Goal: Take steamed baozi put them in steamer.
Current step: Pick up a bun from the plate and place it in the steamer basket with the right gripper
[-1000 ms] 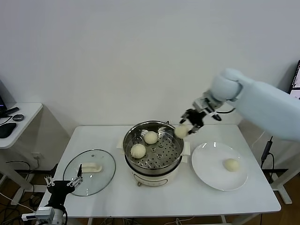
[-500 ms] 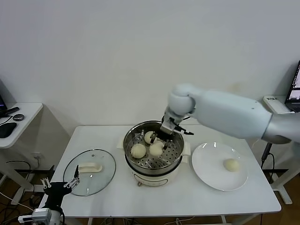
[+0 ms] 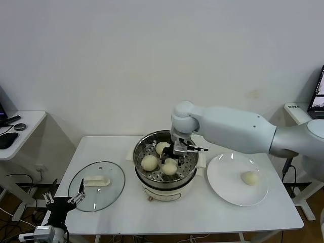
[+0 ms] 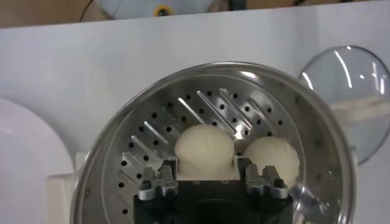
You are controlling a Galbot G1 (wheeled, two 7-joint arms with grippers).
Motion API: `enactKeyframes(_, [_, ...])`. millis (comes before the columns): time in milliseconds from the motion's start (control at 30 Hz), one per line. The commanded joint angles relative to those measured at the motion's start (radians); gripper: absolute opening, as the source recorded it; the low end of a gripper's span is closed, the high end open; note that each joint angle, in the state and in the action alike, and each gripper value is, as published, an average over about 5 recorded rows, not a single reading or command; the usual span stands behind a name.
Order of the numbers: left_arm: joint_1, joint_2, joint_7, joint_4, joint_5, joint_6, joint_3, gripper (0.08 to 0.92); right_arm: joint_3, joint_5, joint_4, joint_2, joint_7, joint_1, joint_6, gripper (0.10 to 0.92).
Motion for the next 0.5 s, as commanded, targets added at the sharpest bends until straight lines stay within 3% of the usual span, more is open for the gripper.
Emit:
enactKeyframes(33, [0.001,-0.003,0.0,0.002,0.001,-0.001,0.002,0.823,-0.018,-0.052,0.006,0.009,-0.001,-0.014,0.079,0.611])
enactKeyframes(200, [0.002,-0.004,0.0,0.002,0.001,-0.002,0.002,0.823,-0.015,-0.053,0.002,0.006,0.016,-0.019,0.084,0.657])
enactKeyframes(367, [0.003,0.0,0.001,-0.002,0.001,-0.002,0.0,0.823,0.015,-0.039,-0.004,-0.008,0.027,-0.006,0.081,0.782])
enactKeyframes(500, [0.0,0.006,0.001,-0.005,0.0,0.0,-0.002,0.823,0.058,0.02,-0.003,-0.043,0.019,0.034,0.042,0.82])
